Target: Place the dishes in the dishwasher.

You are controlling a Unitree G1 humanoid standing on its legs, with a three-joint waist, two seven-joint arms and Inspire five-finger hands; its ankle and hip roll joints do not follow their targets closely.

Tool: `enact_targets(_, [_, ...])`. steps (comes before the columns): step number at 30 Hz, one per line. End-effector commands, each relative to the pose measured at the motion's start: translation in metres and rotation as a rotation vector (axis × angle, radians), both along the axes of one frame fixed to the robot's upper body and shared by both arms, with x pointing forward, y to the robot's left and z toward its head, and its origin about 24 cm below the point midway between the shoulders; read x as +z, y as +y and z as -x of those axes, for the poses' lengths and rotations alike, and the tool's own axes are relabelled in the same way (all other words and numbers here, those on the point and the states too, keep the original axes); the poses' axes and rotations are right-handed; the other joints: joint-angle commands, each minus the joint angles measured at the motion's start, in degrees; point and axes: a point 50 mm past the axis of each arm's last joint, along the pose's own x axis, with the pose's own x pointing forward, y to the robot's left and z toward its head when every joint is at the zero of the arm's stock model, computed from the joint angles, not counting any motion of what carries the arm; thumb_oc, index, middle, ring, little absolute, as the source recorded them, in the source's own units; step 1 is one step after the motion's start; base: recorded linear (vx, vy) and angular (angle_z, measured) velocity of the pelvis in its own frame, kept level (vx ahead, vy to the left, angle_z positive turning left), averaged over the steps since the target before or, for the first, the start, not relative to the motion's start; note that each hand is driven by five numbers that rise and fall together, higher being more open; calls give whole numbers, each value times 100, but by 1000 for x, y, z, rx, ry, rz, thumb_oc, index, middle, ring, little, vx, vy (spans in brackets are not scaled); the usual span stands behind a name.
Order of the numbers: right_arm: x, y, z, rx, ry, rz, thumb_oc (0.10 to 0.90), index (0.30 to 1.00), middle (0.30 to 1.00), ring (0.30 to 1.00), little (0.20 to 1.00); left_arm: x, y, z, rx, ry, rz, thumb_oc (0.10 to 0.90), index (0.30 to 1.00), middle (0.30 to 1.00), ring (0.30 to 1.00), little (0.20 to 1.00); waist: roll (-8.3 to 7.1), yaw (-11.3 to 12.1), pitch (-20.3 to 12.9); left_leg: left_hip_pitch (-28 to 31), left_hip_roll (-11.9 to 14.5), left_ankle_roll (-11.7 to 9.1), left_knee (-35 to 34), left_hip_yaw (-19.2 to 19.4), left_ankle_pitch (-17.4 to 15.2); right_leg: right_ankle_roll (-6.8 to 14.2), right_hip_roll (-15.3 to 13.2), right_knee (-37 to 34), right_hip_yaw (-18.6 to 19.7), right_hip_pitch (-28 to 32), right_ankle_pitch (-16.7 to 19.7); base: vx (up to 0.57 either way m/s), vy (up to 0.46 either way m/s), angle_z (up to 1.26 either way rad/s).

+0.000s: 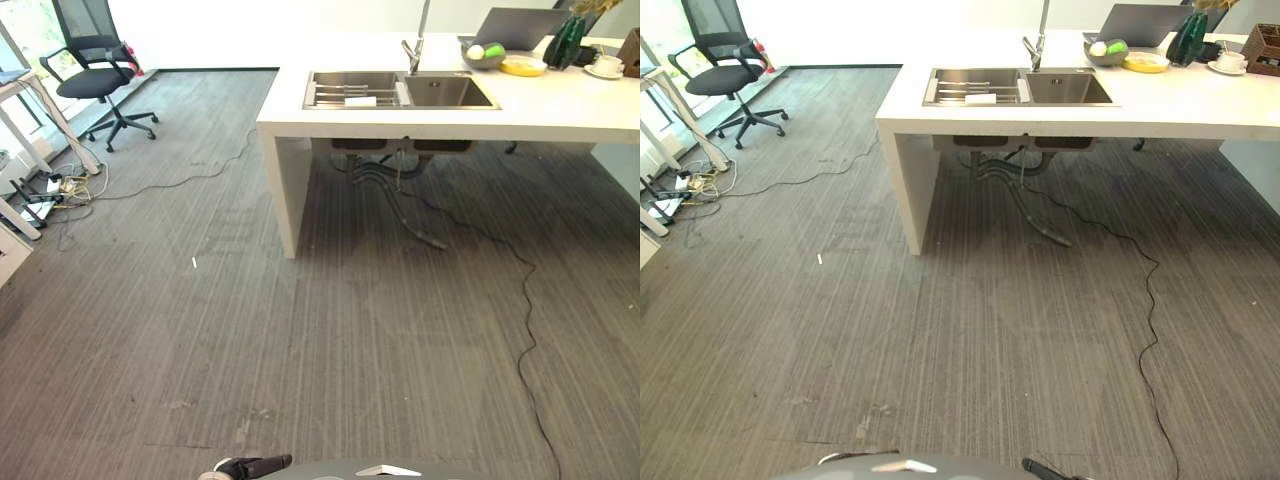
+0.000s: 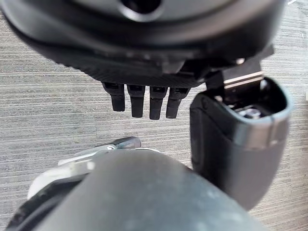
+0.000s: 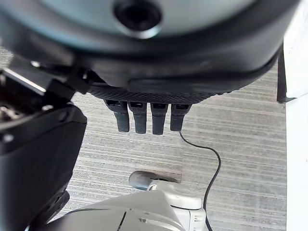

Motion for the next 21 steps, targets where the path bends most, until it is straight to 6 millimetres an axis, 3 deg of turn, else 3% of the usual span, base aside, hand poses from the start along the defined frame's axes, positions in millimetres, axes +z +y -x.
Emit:
enact_targets(1, [4, -11, -16, -13, -20, 44, 800, 900, 900, 900, 900, -2, -24, -18, -36, -18, 46, 800, 900, 900, 900, 900, -36, 73, -98, -94, -60, -260, 13, -277, 79, 736, -406, 114, 213, 159, -323, 38, -4, 1])
enact_targets(21, [3, -8, -17, -39, -29, 41, 800, 900, 900, 900, 900, -2, -9, -10, 8, 11, -25, 800, 900, 900, 900, 900, -63, 120, -194, -51, -65, -271, 13, -296, 50, 727, -401, 108, 147, 226, -366, 4, -2, 0])
